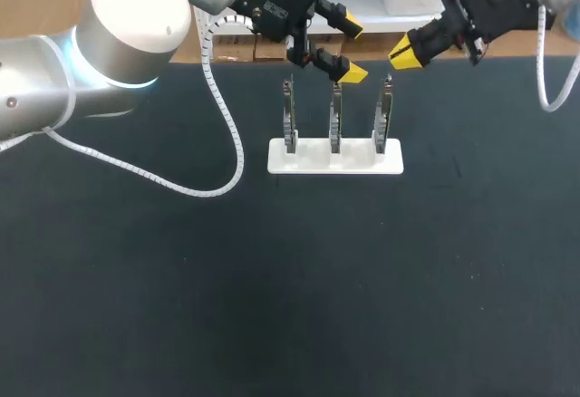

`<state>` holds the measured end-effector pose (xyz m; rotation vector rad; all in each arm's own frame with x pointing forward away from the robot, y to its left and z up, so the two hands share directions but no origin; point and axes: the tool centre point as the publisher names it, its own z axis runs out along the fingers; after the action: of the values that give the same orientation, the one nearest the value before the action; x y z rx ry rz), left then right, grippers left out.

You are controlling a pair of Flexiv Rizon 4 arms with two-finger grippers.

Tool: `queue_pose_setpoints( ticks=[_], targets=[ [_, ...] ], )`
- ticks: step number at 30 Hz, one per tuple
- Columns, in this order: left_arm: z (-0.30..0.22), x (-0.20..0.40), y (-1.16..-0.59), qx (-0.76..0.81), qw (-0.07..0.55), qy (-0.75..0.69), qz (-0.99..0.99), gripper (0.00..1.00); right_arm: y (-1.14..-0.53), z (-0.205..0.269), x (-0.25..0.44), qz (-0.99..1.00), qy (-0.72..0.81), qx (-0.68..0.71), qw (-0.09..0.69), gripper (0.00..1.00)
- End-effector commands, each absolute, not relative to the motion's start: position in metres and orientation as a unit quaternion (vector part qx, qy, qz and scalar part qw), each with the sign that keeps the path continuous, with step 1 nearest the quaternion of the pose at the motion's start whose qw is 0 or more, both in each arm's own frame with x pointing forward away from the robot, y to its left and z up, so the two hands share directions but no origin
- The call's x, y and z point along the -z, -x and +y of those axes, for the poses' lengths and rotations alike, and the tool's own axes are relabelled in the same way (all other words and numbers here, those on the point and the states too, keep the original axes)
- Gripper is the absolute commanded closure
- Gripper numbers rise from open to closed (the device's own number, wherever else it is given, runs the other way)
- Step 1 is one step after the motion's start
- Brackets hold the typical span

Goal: Pick up the optical module with the left hand, and insert it into the network port with the right hand.

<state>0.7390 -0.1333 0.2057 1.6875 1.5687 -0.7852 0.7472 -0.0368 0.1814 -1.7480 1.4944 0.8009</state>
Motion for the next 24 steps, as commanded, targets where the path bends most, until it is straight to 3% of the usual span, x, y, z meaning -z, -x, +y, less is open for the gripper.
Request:
queue_pose_setpoints(
  ticks=[1,24],
  targets=[
    [-0.134,-0.207,-0.741,0.302,0.342,-0.651,0.606,0.00,-0.748,-0.037,-0.178,0.577,0.672,-0.311,0.346,1.00],
    [-0.134,-0.207,-0.741,0.302,0.342,-0.651,0.606,0.00,-0.748,-0.031,-0.158,0.580,0.664,-0.334,0.332,1.00]
  ],
)
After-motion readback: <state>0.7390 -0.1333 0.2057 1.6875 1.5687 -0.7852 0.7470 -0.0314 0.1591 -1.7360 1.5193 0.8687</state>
